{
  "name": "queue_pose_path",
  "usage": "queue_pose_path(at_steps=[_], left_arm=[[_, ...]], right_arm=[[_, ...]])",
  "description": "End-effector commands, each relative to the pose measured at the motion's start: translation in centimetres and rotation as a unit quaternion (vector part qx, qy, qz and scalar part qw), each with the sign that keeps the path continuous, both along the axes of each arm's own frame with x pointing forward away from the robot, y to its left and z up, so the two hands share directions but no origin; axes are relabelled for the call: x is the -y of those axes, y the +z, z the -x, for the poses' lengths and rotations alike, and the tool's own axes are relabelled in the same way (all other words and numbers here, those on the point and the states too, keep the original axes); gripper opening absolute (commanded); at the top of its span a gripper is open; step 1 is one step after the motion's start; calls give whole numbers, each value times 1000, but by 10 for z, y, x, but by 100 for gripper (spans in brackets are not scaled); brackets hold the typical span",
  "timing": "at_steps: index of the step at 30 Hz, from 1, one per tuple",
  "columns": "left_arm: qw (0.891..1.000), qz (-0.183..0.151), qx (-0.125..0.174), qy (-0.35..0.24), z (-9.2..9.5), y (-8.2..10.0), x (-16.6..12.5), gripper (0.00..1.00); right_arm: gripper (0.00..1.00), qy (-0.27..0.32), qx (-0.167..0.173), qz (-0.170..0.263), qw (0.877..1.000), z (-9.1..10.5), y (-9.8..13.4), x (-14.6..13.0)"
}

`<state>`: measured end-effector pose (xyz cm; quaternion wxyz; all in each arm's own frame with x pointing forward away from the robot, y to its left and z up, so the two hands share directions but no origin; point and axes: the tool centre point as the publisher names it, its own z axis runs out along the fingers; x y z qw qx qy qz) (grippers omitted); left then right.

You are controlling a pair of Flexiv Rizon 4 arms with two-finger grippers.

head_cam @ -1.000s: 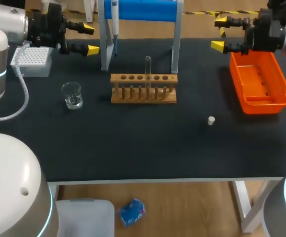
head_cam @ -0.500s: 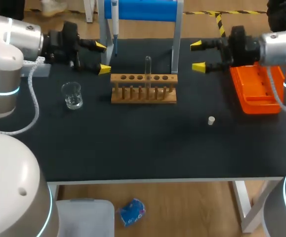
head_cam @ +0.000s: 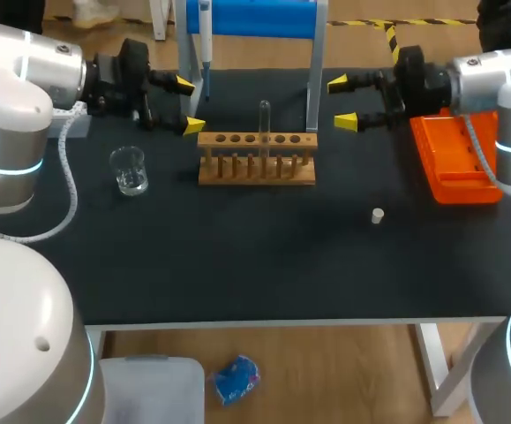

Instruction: Invert the test tube, pick up the pipette, mount the tip to pipette, aspirate from beaker and dispense into the tube, eject the tip, return the pipette, and cap with the stopper.

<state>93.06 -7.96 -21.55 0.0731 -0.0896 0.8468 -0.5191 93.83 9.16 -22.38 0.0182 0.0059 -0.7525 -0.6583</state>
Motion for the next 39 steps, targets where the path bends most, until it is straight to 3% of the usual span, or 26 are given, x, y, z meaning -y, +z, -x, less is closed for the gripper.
queue_pose_path(at_steps=[1, 13, 25, 39], left_arm=[[1000, -2, 1, 2, -3, -2, 3, 100], [1000, -16, -10, 1, -1, -21, 13, 100], [999, -27, -11, -12, -4, -37, 32, 100], [999, -27, -11, -12, -4, -37, 32, 100]], right_arm=[[100, 10, -5, -4, 1000, -3, -8, -7], [100, 36, -11, -6, 999, -13, -37, -54], [100, 37, -10, -15, 999, -25, -48, -78], [100, 55, 1, -37, 998, -27, -56, -116]])
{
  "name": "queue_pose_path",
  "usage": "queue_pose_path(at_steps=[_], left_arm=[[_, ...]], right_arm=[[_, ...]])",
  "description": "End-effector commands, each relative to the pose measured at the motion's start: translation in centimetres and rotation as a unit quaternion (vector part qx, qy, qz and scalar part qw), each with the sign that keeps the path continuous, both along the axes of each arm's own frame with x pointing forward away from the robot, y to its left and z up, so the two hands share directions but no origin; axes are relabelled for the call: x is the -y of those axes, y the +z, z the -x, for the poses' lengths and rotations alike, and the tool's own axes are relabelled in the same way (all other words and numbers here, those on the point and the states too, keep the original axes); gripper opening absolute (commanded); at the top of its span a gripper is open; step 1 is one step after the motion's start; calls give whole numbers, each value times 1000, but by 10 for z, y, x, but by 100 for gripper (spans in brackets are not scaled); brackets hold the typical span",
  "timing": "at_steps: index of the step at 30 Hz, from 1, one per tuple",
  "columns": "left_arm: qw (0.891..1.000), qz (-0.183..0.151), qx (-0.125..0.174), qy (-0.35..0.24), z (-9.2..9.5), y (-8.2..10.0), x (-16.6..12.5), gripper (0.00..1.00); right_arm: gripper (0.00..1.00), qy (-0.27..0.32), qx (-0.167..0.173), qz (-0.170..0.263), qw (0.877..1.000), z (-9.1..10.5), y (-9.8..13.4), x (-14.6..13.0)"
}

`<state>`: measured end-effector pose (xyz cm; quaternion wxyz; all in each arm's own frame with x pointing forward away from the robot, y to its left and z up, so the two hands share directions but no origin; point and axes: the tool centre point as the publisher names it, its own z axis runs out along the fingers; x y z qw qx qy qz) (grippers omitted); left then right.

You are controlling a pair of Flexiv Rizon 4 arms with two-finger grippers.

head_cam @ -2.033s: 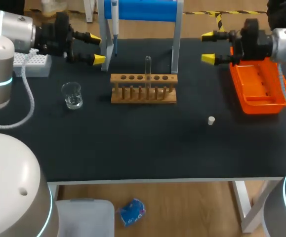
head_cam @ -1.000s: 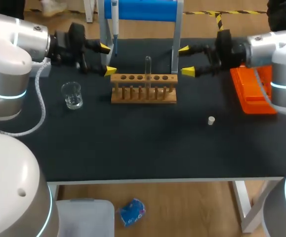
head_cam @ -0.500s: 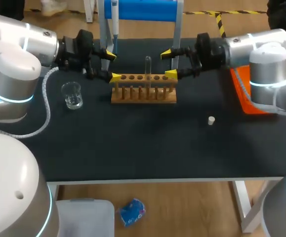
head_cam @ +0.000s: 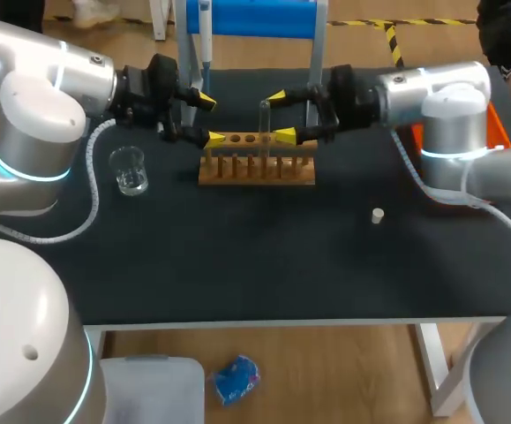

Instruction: Invert the test tube, pick up the pipette, mount the tip to pipette, aspirate from beaker and dispense into the tube, eject the tip, return the pipette, and cap with the stopper.

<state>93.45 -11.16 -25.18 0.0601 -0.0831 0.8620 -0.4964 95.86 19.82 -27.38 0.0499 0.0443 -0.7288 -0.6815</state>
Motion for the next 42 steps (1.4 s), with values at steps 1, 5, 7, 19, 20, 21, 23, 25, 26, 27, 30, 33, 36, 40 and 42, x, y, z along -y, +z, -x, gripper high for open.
queue_pose_path(at_steps=[1, 5, 7, 19, 20, 21, 23, 25, 26, 27, 30, 33, 36, 40, 42], left_arm=[[1000, -1, -1, 0, -1, 0, 0, 100], [1000, -1, -1, 0, -1, 0, 0, 100], [1000, -1, -1, 0, -1, 0, 0, 100], [1000, -1, -1, 0, -1, 0, 0, 100], [1000, -1, -1, 0, -1, 0, 0, 100], [1000, -1, -1, 0, -1, 0, 0, 100], [1000, -1, -1, 0, -1, 0, 0, 100], [1000, -1, -1, 0, -1, 0, 0, 100], [1000, -1, -1, 0, -1, 0, 0, 100], [1000, -1, -1, 0, -1, 0, 0, 100], [1000, -1, -1, 0, -1, 0, 0, 100], [1000, -1, -1, 0, -1, 0, 0, 100], [1000, -1, -1, 0, -1, 0, 0, 100], [1000, -1, -1, 0, -1, 0, 0, 100], [1000, -1, -1, 0, -1, 0, 0, 100]], right_arm=[[100, 7, -1, -5, 1000, -7, -6, -11], [100, 10, 0, -7, 1000, -9, -7, -17], [90, 10, 0, -8, 1000, -10, -7, -20], [44, 15, -5, -15, 1000, -2, -8, -26], [41, 15, -5, -15, 1000, -2, -8, -26], [41, 14, -6, -15, 1000, -2, -8, -26], [41, 14, -6, -15, 1000, -2, -8, -25], [40, 13, -7, -15, 1000, -2, -8, -25], [36, 12, -7, -15, 1000, -2, -8, -25], [27, 12, -6, -15, 1000, -2, -7, -25], [0, 10, -6, -16, 1000, -3, -7, -24], [0, 9, -7, -16, 1000, -3, -7, -24], [0, 9, -7, -17, 1000, -2, -7, -24], [0, 8, -7, -18, 1000, -1, -5, -24], [0, 8, -6, -19, 1000, -1, -3, -23]])
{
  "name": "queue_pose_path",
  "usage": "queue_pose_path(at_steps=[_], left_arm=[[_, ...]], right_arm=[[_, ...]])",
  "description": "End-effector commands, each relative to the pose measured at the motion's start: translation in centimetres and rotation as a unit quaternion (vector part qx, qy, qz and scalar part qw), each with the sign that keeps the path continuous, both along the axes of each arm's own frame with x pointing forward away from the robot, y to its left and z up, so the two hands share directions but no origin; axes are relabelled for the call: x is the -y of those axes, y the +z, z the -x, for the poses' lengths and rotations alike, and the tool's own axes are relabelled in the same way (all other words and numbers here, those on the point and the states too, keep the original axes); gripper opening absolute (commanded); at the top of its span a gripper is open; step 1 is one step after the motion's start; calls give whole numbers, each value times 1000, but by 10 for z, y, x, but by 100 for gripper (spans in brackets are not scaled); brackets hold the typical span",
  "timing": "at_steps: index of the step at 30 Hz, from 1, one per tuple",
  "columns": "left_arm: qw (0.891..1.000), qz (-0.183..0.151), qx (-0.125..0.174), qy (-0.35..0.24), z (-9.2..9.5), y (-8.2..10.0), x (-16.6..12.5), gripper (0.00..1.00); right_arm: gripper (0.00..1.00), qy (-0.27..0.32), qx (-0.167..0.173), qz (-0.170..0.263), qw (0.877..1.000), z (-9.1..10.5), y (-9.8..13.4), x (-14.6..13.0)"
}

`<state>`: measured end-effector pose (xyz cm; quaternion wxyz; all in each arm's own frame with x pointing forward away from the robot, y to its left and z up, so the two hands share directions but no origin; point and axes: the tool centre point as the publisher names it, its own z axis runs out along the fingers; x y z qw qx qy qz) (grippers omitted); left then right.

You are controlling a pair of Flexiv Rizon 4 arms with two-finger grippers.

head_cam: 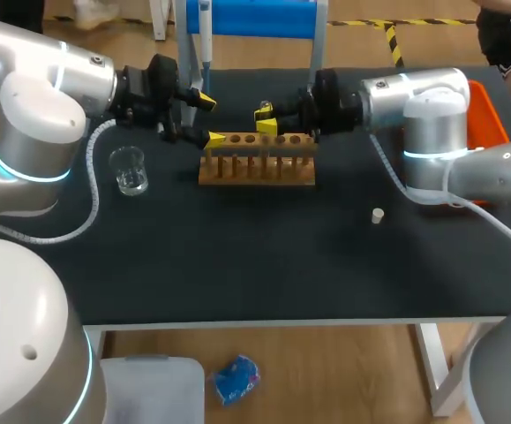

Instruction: Invert the test tube, pick up the pipette, mount the tip to pipette, aspirate from beaker and dispense into the tube, eject the tip, return the pipette, and cap with the stopper.

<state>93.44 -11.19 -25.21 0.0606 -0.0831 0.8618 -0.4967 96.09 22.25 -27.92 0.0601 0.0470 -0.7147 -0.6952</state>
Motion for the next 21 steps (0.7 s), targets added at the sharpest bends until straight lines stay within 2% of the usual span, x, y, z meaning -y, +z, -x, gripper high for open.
queue_pose_path(at_steps=[1, 21], left_arm=[[1000, -1, -1, -1, -1, 0, 0, 100], [1000, -1, -1, -1, -1, 0, 0, 100]], right_arm=[[0, -1, 1, 0, 1000, 1, 3, 1], [0, 8, 13, -1, 1000, 1, 29, 5]])
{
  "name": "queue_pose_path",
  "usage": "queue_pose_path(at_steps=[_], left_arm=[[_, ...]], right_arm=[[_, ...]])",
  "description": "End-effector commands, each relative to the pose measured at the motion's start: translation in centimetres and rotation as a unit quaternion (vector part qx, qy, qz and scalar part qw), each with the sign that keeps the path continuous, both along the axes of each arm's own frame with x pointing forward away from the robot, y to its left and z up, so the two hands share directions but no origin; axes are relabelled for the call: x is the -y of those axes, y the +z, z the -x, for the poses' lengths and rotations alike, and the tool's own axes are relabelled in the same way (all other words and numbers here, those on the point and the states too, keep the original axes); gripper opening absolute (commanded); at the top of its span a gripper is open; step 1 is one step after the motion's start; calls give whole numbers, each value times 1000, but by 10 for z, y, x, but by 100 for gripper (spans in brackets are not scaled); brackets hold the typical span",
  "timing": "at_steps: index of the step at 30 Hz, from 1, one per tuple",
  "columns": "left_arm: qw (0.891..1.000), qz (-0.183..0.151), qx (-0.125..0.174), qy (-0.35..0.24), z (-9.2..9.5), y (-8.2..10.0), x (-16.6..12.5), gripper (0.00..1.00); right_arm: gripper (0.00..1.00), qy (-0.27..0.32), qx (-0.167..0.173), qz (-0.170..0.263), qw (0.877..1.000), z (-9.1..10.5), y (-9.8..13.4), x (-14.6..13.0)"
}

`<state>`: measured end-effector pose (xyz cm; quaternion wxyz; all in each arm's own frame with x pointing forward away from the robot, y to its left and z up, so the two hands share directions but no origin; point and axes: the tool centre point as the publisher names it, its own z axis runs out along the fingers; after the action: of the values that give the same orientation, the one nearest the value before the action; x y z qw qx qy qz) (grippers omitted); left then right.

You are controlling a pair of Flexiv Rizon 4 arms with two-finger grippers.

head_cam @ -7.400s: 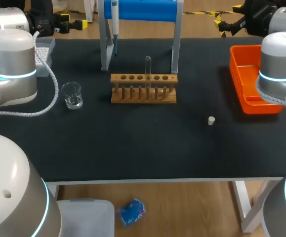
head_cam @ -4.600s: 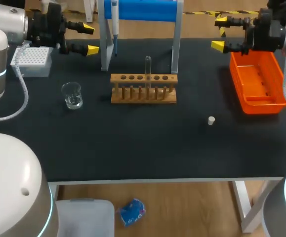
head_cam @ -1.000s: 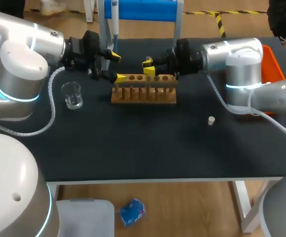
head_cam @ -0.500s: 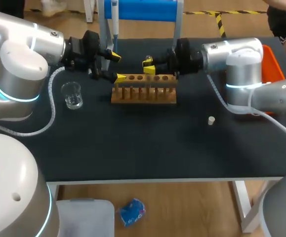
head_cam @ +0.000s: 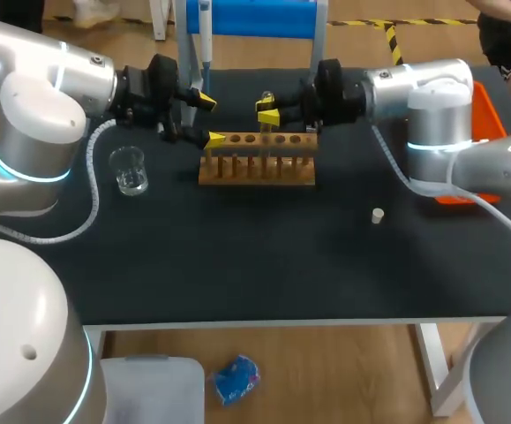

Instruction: Invert the test tube, pick up the pipette, mount the tip to pipette, aspirate from beaker and dispense into the tube, eject the tip, return the pipette, and cap with the stopper.

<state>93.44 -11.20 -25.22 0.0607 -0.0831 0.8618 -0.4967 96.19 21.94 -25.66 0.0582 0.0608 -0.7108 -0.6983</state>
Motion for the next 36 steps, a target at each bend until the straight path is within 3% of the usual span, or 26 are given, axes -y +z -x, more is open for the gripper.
queue_pose_path(at_steps=[1, 27, 30, 32, 34, 35, 36], left_arm=[[1000, -1, -1, -1, -1, 0, 0, 100], [1000, -1, -1, -1, -1, 0, 0, 100], [1000, -1, -1, -1, -1, 0, 0, 100], [1000, -1, -1, -1, -1, 0, 0, 100], [995, -18, 94, -1, 7, 13, 1, 100], [987, -43, 156, -3, 13, 21, 3, 100], [979, -55, 198, -4, 18, 26, 5, 100]], right_arm=[[0, 2, 6, 9, 1000, 2, 7, 2], [0, 25, 24, 16, 999, 14, 52, 2], [0, 31, 11, 14, 999, 19, 63, 3], [0, 31, -20, 4, 999, 22, 71, 4], [0, 31, -72, -7, 997, 24, 77, 8], [0, 31, -125, -4, 992, 25, 78, 10], [0, 42, -155, -13, 987, 26, 79, 12]])
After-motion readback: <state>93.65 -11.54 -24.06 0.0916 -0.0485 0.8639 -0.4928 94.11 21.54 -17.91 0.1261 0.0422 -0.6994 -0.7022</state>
